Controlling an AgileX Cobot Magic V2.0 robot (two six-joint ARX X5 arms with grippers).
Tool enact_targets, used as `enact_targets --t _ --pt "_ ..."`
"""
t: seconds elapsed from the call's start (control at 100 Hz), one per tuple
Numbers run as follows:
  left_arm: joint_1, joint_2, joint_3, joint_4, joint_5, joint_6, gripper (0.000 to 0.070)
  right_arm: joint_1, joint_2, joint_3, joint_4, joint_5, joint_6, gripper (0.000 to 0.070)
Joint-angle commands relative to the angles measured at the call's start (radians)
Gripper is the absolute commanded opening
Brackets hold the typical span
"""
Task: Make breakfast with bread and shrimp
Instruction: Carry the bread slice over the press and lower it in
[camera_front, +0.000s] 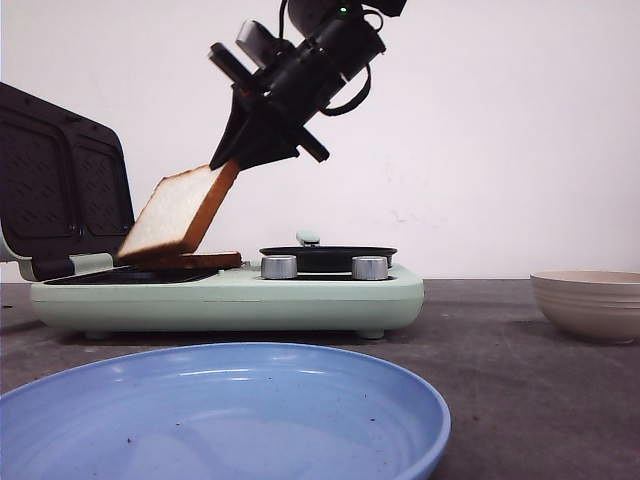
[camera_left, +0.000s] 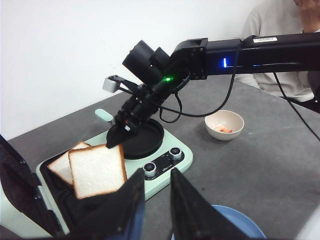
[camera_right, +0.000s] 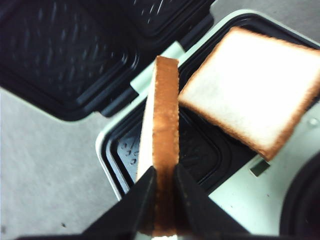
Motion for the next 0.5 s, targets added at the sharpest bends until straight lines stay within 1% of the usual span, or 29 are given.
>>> enact_targets --t 0.0,0.12,0.21,0.49 --pt "-0.006 0.003 0.016 0.007 -0.007 0.016 0.0012 0.016 0.041 0.031 0.017 -0.010 -0.045 0.0001" --pt "-0.006 0.003 0.016 0.007 -0.009 0.024 0.0012 0.016 0.041 0.031 0.038 -0.058 -0.072 0.0002" --pt "-0.006 0.003 0.016 0.007 -0.009 0.024 0.0012 0.019 0.041 0.031 0.062 -0.110 -0.096 0.0001" --pt "-0.006 0.004 0.016 0.008 -0.022 0.035 0.0012 0.017 0.074 0.031 0.059 -0.155 -0.097 0.0002"
